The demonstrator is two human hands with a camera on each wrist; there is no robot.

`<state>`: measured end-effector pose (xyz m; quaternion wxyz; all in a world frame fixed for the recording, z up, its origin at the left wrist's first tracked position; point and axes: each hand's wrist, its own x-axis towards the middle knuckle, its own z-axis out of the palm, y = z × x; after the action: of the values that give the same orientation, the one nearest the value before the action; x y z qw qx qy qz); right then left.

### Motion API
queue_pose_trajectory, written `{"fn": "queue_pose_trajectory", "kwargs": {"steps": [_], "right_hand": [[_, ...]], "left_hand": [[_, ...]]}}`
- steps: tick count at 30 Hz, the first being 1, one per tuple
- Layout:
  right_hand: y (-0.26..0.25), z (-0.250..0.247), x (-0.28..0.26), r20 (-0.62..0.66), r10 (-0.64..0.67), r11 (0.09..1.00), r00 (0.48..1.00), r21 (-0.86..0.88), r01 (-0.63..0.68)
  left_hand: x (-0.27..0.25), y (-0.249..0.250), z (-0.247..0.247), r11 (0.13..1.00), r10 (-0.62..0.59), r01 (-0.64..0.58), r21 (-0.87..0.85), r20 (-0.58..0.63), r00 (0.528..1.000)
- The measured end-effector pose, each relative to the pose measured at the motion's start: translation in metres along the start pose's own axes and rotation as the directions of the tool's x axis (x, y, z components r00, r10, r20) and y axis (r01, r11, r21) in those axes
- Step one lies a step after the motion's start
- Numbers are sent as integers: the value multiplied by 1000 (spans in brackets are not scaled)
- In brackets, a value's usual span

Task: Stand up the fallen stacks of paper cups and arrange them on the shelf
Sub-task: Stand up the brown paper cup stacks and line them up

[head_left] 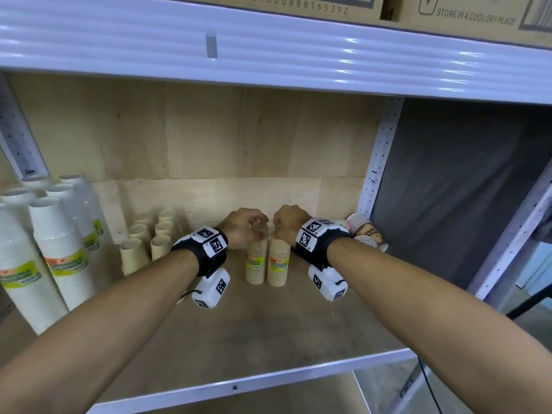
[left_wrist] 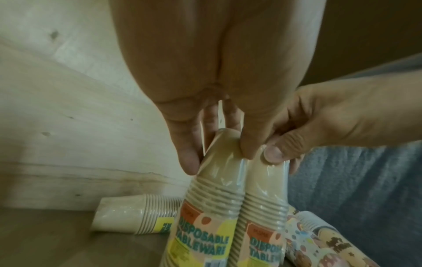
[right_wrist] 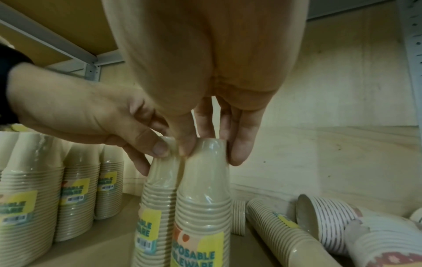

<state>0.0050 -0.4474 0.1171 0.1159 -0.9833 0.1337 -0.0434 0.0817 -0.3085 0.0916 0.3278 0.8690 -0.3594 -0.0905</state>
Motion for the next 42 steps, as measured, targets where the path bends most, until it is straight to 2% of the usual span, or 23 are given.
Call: {"fn": "queue_pose_trajectory", "kwargs": {"steps": [5, 11, 14, 30, 36, 42], "right_hand": [[6, 1, 0, -12, -41, 997, 999, -68, 40], [4, 1, 3, 12, -35, 998, 999, -42, 36], [2, 1, 3, 5, -1, 999, 1000, -35, 1], [0, 4, -4, 12, -4, 999, 1000, -40, 5], [-8, -4, -7, 76, -78, 991, 994, -100, 86], [-35, -14, -15, 119, -204, 975, 972, -65, 213]], "left_hand": [[0, 5, 2, 999, 13, -13, 44, -7, 1000], [0, 8, -1, 997, 51, -51, 58, -2, 999], [-1, 8, -1, 997, 37, -35, 65, -39, 999], [-7, 19, -8, 986, -15, 13, 165, 15, 1000], [-20, 32, -21, 954, -52, 17, 299, 110, 993], [-40, 41, -47, 911, -176, 82, 404, 202, 964]]}}
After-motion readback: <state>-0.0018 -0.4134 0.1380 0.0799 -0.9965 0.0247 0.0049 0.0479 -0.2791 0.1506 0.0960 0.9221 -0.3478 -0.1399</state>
